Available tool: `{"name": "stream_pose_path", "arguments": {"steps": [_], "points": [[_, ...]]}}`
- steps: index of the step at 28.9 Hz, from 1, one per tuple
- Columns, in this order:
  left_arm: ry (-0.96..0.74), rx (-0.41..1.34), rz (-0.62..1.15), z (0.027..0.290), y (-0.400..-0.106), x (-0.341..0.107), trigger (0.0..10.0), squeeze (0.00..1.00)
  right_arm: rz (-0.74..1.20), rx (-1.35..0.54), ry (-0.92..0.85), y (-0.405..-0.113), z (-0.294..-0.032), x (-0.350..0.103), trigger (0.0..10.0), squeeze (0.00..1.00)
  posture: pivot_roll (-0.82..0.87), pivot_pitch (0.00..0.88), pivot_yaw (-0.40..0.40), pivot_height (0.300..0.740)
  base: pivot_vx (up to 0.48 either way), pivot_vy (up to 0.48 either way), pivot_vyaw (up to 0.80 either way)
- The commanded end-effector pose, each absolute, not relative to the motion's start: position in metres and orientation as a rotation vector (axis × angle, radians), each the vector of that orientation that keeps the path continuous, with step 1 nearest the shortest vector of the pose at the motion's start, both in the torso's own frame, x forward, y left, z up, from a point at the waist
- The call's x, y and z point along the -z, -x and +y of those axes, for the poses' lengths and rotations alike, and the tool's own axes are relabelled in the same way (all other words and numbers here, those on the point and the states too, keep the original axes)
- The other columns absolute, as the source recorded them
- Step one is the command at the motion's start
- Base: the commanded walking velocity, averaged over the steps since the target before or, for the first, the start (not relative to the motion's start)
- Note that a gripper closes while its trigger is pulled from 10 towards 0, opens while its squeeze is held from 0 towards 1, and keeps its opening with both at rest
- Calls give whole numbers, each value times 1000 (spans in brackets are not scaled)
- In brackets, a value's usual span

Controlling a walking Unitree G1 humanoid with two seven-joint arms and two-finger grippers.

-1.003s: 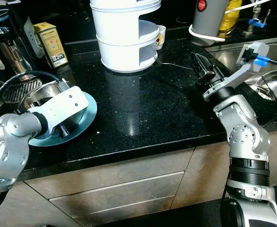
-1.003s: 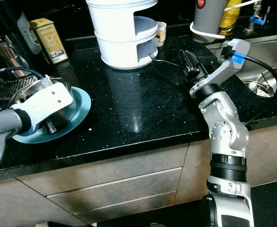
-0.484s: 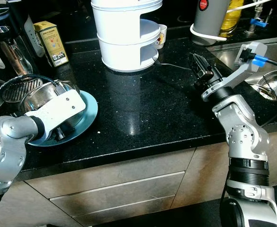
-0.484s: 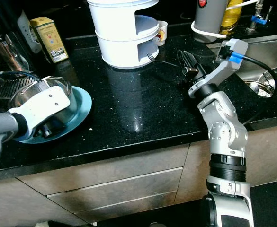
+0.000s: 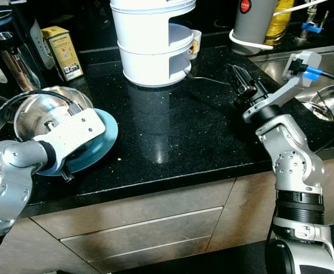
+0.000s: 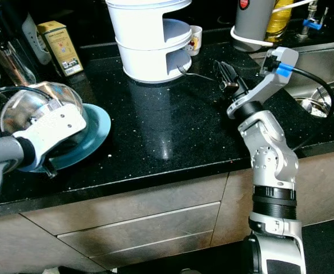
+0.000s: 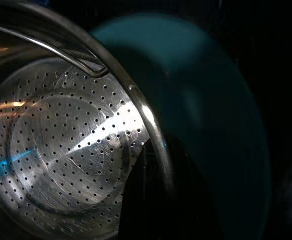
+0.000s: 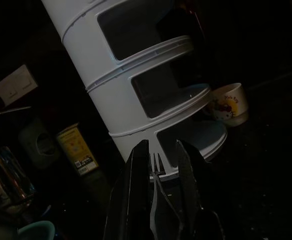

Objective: Kitchen organization

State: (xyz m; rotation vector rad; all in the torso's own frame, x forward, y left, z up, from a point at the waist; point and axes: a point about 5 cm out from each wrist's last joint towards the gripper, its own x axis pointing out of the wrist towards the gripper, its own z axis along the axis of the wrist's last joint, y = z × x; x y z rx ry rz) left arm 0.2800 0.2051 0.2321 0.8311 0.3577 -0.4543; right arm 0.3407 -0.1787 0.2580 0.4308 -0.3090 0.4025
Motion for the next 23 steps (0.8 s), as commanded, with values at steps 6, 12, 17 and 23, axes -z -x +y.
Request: {"name": "stream_pose_path", "arguments": {"steps": [6, 12, 17, 23], "points": [[-651, 438, 109, 177, -293, -257, 0, 0, -289, -403, -421, -342, -174, -253, 10000, 0, 31, 0, 11, 736, 0, 0, 0], [-493, 435, -11, 155, -298, -262, 0, 0, -289, -377, -415, -343, -176, -252, 10000, 0, 27, 0, 11, 736, 0, 0, 0], [-416, 433, -36, 144, -299, -257, 0, 0, -292, -340, -413, -345, -181, -252, 10000, 0, 25, 0, 12, 736, 0, 0, 0], [-344, 398, -72, 136, -302, -253, 8510, 0, -295, -317, -409, -346, -184, -251, 10000, 0, 22, 0, 13, 736, 0, 0, 0]]}}
